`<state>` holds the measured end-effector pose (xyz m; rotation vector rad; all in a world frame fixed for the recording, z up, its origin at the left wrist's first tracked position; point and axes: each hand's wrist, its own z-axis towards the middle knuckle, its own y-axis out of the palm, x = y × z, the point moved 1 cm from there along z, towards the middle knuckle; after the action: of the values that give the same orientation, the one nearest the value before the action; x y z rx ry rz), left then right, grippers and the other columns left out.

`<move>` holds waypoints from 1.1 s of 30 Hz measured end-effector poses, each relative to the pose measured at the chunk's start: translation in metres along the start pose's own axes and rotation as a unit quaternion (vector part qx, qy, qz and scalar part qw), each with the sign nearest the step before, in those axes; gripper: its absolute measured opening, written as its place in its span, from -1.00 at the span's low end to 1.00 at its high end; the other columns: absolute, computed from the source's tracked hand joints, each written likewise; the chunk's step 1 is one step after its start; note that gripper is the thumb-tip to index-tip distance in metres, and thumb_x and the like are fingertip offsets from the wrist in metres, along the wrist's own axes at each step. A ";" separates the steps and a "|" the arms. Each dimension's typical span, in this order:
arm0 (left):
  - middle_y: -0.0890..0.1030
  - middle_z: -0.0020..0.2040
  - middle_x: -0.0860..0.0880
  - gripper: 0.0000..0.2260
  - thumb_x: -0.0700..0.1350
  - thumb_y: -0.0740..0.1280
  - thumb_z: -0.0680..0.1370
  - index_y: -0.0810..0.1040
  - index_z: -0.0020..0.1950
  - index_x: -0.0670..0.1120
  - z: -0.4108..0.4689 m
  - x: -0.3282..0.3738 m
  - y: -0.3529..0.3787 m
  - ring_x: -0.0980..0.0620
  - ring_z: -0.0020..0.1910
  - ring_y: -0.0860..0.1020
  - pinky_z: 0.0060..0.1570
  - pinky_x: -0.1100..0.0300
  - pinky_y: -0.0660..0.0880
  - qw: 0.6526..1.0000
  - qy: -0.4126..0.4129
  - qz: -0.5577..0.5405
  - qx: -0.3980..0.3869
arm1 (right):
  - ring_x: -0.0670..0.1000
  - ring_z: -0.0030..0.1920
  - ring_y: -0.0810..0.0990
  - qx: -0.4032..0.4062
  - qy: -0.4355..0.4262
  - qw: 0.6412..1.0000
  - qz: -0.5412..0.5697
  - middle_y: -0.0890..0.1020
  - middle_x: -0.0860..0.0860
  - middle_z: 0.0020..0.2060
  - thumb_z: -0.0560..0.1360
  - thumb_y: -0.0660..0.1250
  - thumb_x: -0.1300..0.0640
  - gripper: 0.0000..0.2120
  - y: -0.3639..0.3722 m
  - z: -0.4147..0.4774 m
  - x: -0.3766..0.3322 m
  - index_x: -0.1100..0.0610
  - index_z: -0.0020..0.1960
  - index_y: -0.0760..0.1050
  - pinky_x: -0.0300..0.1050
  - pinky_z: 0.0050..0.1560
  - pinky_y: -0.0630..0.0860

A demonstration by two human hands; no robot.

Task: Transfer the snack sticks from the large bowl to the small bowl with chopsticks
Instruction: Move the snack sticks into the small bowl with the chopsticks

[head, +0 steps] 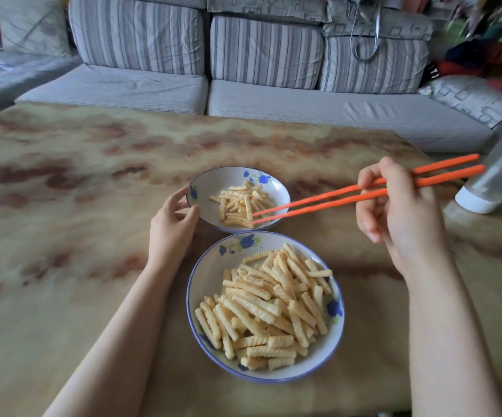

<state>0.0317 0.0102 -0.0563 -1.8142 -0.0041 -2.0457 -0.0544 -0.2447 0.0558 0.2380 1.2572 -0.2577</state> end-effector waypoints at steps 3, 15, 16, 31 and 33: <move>0.62 -0.03 0.06 -0.64 -0.14 0.31 0.53 0.51 0.33 0.05 0.000 0.000 0.000 0.08 -0.28 0.60 -0.20 0.27 0.49 1.000 0.003 0.001 0.000 | 0.01 -0.68 0.19 -0.045 0.005 0.997 -0.057 0.31 0.04 -0.70 0.64 0.04 0.10 -0.60 -0.007 -0.003 -0.005 0.15 -0.32 0.40 -0.31 -0.60 0.12; 0.62 -0.03 0.05 -0.64 -0.15 0.31 0.53 0.51 0.33 0.04 0.001 0.000 0.000 0.05 -0.27 0.59 -0.40 0.53 0.40 1.000 0.006 -0.002 0.000 | 0.06 -0.62 0.21 -0.072 0.035 0.990 -0.117 0.34 0.08 -0.66 0.65 0.06 0.06 -0.60 0.002 -0.003 0.008 0.14 -0.31 0.41 -0.28 -0.60 0.16; 0.62 -0.03 0.04 -0.64 -0.15 0.31 0.53 0.51 0.33 0.04 0.001 0.000 0.001 0.04 -0.27 0.59 -0.40 0.52 0.40 1.000 0.005 -0.004 0.000 | 0.05 -0.63 0.20 -0.065 0.035 0.991 -0.113 0.33 0.08 -0.67 0.64 0.05 0.07 -0.60 0.002 -0.003 0.008 0.14 -0.32 0.40 -0.28 -0.60 0.15; 0.62 -0.01 0.05 -0.65 -0.15 0.30 0.54 0.50 0.32 0.04 0.000 0.001 0.000 0.41 -0.37 0.53 -0.33 0.61 0.33 1.000 0.009 0.014 0.006 | -0.01 -0.66 0.33 0.123 -0.019 0.990 0.062 0.37 0.08 -0.59 0.64 0.05 0.13 -0.65 0.023 0.005 0.028 0.15 -0.29 0.37 -0.27 -0.62 0.20; 0.61 -0.04 0.07 -0.65 -0.16 0.30 0.54 0.50 0.33 0.03 0.000 0.002 0.000 0.45 -0.39 0.50 -0.32 0.60 0.33 1.000 0.009 0.014 0.006 | -0.01 -0.65 0.35 0.111 -0.009 0.993 0.050 0.38 0.03 -0.63 0.65 0.05 0.12 -0.64 0.028 0.006 0.033 0.14 -0.29 0.38 -0.27 -0.61 0.23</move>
<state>0.0314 0.0098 -0.0544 -1.7799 0.0132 -2.0383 -0.0309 -0.2224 0.0264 0.4874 1.1945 -0.3130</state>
